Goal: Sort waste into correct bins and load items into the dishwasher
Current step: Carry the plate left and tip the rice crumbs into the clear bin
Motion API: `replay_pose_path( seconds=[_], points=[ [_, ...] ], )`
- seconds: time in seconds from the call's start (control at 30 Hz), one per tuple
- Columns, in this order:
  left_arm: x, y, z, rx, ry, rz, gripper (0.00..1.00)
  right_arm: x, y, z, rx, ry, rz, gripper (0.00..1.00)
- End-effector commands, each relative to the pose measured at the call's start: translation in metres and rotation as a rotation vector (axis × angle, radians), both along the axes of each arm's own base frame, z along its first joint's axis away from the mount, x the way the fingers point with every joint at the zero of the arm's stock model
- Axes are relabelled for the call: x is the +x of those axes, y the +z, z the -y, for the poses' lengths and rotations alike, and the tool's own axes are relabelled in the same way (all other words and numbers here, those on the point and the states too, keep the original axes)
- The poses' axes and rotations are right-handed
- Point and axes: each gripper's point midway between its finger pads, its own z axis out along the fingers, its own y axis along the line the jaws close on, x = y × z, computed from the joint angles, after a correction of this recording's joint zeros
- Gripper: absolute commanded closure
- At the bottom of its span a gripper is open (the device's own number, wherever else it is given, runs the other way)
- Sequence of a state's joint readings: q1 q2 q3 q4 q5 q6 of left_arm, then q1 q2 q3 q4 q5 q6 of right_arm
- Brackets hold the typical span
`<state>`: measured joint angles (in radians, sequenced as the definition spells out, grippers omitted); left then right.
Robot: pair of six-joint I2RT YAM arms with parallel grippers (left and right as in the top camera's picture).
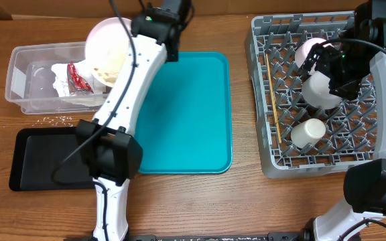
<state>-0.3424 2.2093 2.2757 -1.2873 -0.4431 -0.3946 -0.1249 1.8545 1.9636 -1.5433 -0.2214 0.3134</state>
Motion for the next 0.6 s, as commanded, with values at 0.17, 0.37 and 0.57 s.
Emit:
replay_pose_path(
  seconds=[0.17, 0.37, 0.57],
  points=[
    [0.003, 0.005, -0.027, 0.013, 0.029, -0.014, 0.96, 0.002, 0.013, 0.002, -0.001, -0.008, 0.043, 0.00],
    [-0.008, 0.003, -0.043, 0.010, 0.120, -0.038, 0.96, 0.002, 0.013, 0.002, -0.001, -0.008, 0.043, 0.00],
    [-0.031, 0.008, -0.068, -0.037, 0.305, -0.059, 0.96, 0.002, 0.013, 0.002, -0.001, -0.008, 0.043, 0.00]
  ],
)
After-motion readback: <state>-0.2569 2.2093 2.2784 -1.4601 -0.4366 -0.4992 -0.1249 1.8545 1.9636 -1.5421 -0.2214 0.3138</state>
